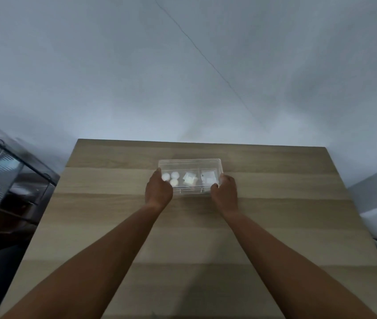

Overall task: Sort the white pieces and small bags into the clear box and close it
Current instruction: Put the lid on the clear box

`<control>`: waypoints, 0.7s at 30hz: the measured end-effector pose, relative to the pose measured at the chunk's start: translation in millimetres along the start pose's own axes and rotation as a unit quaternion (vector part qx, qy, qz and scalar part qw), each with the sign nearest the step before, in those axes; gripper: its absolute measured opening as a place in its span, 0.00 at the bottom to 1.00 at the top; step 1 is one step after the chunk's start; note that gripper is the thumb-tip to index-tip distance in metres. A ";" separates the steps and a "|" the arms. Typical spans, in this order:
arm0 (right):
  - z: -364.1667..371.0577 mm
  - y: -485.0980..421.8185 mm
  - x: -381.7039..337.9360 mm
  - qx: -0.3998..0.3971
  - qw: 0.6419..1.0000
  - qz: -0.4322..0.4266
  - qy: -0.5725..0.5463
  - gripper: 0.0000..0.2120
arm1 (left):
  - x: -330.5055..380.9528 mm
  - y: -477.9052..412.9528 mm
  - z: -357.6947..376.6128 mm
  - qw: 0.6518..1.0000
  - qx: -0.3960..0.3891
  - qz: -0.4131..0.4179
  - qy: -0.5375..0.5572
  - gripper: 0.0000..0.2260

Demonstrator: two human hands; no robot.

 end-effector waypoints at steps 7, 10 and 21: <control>5.5 3.6 -0.4 0.001 1.000 -0.020 0.022 0.20 | -11.3 6.6 -1.6 1.000 -0.001 0.002 -0.004 0.26; 7.8 4.3 2.7 -0.005 0.999 -0.023 0.025 0.20 | -17.3 7.5 0.7 1.000 -0.016 0.002 -0.004 0.27; 10.3 -0.3 5.3 -0.018 0.998 -0.040 0.040 0.24 | -17.8 -5.0 6.0 0.998 -0.055 0.022 -0.010 0.28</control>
Point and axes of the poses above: each hand's wrist, its own y-axis away from the middle knuckle, its own z-axis out of the palm, x = y × z, the point moved 10 cm from there along -y, towards the middle knuckle, and after that the axes turned 13 degrees about z, right-handed, at the moved point
